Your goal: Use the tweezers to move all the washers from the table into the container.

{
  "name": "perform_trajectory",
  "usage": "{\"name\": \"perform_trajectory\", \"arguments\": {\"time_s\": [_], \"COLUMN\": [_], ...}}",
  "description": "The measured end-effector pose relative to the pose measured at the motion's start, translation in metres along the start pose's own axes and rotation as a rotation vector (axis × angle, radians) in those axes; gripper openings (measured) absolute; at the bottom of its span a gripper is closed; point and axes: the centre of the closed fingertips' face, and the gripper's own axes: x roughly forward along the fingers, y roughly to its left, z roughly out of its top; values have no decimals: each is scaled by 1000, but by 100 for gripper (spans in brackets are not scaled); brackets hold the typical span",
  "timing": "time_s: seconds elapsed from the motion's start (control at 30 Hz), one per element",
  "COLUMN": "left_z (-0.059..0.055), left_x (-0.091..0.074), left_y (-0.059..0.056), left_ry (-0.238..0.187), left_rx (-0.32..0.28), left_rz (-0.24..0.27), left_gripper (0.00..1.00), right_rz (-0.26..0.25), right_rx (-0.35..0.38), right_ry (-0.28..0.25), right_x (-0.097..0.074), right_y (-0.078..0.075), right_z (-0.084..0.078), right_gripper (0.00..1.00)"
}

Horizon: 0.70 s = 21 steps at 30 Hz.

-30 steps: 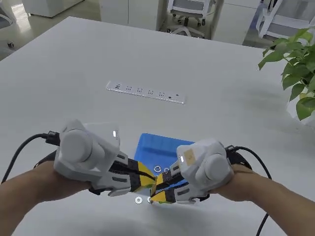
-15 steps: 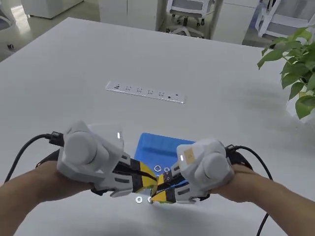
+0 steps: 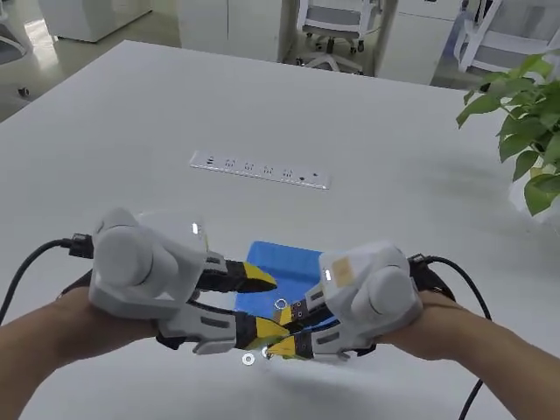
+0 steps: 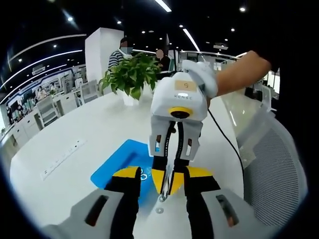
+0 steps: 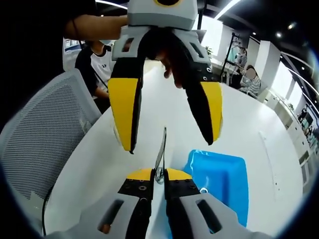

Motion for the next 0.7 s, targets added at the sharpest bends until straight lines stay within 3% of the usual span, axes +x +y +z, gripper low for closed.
{"name": "perform_trajectory", "arguments": {"time_s": [0.43, 0.7], "left_z": [-8, -9], "left_x": [-12, -19], "left_y": [2, 0], "left_ry": [-24, -50], "left_rx": [-84, -120], "left_rz": [67, 93], "left_gripper": [87, 97], "right_rz": [-18, -28], "right_rx": [-5, 2], "right_ry": [-37, -51], "right_x": [-22, -40], "right_y": [0, -5], "right_z": [25, 35], "right_gripper": [9, 9]}}
